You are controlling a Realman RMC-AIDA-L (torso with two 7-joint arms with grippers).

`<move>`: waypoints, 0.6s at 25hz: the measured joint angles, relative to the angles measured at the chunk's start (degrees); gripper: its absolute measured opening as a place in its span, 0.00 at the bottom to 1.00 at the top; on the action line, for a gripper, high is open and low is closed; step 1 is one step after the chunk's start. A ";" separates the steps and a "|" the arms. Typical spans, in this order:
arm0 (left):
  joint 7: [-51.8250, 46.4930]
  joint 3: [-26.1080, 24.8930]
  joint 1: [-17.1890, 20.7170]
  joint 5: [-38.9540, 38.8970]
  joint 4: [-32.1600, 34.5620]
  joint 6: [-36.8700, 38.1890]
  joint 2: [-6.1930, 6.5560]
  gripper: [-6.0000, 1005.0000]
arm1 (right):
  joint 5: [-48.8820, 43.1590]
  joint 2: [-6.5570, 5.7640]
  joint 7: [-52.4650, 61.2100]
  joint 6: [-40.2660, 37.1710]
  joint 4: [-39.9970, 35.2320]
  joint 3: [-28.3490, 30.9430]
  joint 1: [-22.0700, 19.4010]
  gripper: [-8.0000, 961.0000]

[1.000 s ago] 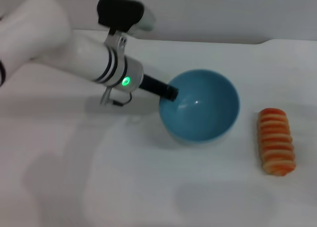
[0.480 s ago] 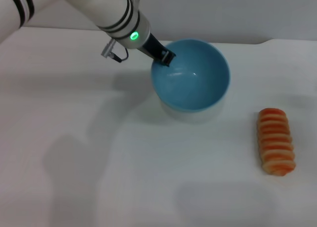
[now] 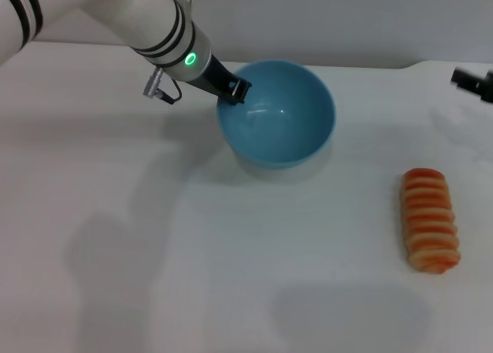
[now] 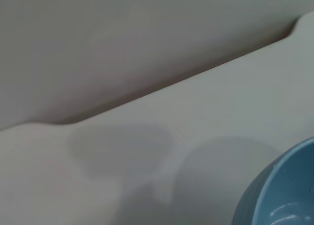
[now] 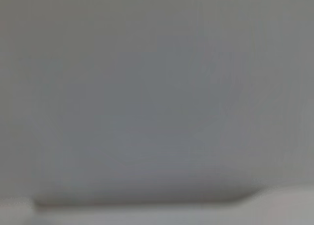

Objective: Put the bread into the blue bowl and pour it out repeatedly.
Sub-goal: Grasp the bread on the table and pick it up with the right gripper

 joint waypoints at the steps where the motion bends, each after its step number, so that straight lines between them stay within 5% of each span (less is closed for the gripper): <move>1: 0.00 -0.39 0.12 0.07 -0.10 -0.17 -0.03 0.00 | -6.63 -0.01 6.45 -2.13 -2.50 0.46 0.45 0.68; 6: -0.05 -0.85 0.86 0.12 0.00 -2.50 -0.13 0.00 | -26.04 -1.01 24.37 -18.21 -9.35 7.38 3.69 0.68; 15: -0.06 -2.37 1.26 -0.15 -0.69 -4.28 -0.08 0.00 | -37.61 -2.54 26.99 -34.63 -12.76 16.46 5.48 0.67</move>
